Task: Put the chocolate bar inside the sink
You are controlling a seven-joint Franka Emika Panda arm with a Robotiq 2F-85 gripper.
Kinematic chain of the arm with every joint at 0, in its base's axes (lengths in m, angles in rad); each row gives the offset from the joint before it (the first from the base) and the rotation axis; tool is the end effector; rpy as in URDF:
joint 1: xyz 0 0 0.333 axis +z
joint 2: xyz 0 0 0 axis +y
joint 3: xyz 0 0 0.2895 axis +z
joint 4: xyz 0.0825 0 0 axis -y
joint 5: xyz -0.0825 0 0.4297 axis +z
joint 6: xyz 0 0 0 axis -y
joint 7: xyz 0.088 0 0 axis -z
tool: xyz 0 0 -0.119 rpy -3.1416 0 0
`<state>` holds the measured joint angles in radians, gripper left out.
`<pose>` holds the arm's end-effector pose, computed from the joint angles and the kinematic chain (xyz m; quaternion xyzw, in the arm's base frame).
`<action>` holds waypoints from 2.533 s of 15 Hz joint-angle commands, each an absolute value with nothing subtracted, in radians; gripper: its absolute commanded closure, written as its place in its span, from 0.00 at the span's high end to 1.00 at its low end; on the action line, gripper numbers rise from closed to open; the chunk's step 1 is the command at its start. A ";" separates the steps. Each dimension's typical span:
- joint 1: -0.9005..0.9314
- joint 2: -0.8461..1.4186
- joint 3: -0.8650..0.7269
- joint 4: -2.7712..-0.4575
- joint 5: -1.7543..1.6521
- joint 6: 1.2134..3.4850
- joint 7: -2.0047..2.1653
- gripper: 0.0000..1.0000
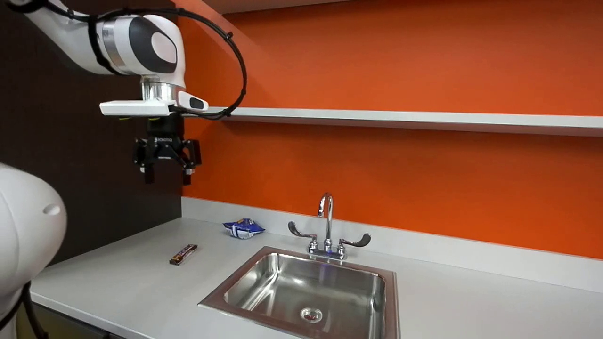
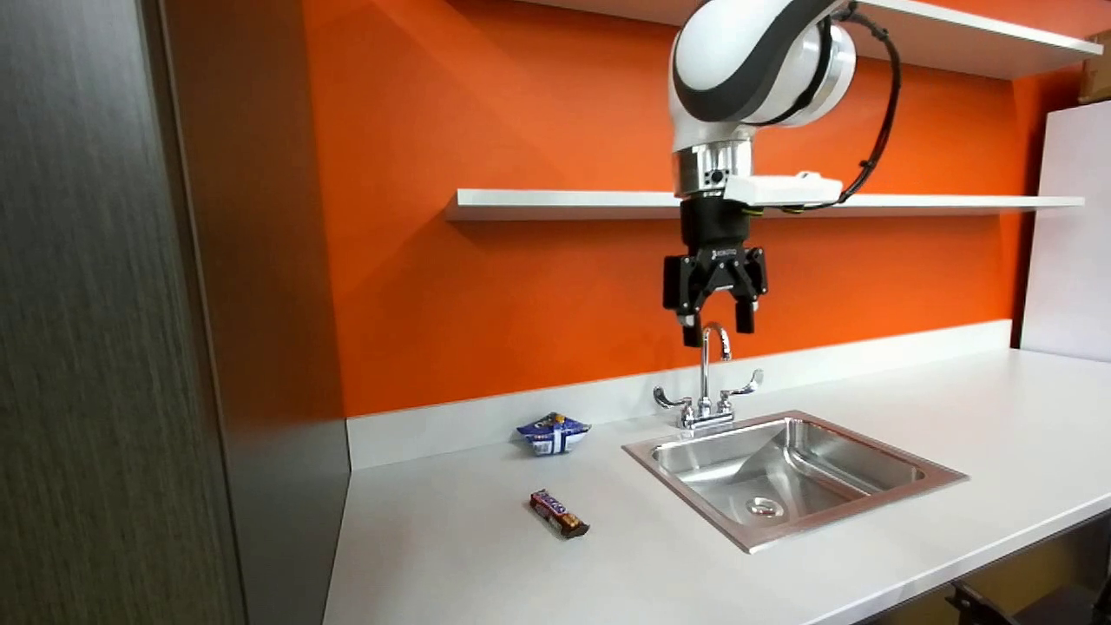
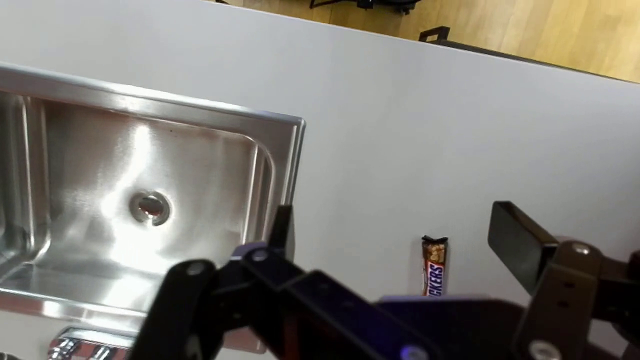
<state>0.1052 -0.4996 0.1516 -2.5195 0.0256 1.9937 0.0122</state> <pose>0.4278 0.1102 0.3907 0.9938 0.1069 -0.0121 0.0263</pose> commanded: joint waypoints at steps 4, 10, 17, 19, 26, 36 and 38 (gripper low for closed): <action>0.150 -0.265 0.222 -2.394 0.011 2.073 0.126 1.00; 0.166 -0.052 0.236 -2.276 0.006 2.178 0.256 1.00; 0.229 0.163 0.223 -2.159 -0.086 2.269 0.346 1.00; 0.247 0.214 0.212 -2.131 -0.125 2.290 0.367 1.00; 0.284 0.363 0.157 -2.039 -0.158 2.324 0.380 1.00; 0.288 0.514 0.114 -1.921 -0.123 2.364 0.341 1.00; 0.285 0.534 0.116 -1.907 -0.113 2.367 0.335 1.00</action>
